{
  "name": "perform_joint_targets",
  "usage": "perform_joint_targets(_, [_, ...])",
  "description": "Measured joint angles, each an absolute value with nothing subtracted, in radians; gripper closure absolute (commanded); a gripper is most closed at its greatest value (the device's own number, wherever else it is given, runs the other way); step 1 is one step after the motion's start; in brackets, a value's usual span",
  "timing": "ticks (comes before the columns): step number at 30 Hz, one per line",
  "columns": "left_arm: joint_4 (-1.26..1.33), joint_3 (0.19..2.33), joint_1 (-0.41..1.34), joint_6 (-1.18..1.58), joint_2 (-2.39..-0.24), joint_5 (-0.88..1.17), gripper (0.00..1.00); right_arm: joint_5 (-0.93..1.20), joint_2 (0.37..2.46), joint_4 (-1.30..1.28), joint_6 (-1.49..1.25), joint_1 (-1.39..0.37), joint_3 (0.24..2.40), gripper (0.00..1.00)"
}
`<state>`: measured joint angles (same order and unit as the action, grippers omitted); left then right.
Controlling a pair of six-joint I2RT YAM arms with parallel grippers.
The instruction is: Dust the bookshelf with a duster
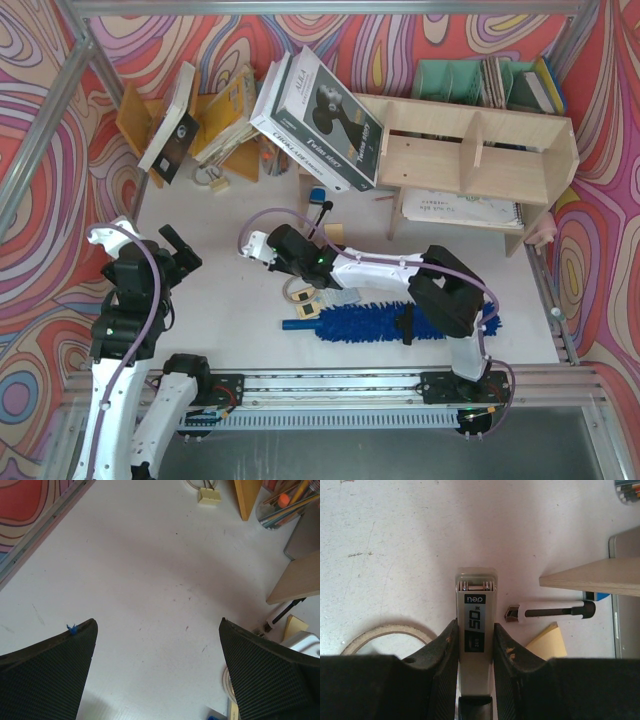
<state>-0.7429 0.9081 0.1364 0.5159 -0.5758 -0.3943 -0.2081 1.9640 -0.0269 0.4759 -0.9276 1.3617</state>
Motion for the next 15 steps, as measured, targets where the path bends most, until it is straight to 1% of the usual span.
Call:
perform_joint_targets(6, [-0.743,0.908,0.136,0.516,-0.576,-0.394,0.02,-0.185,2.000,-0.028,0.483,-0.921,1.387,0.83])
perform_joint_targets(10, [-0.743,0.908,0.136,0.516,-0.576,-0.394,0.02,-0.167,2.022,-0.029,0.491,-0.919,1.414,0.82])
perform_joint_targets(15, [-0.743,0.908,0.136,0.516,-0.576,-0.394,0.01,-0.140,2.053,-0.032,0.498,-0.917,1.449,0.79])
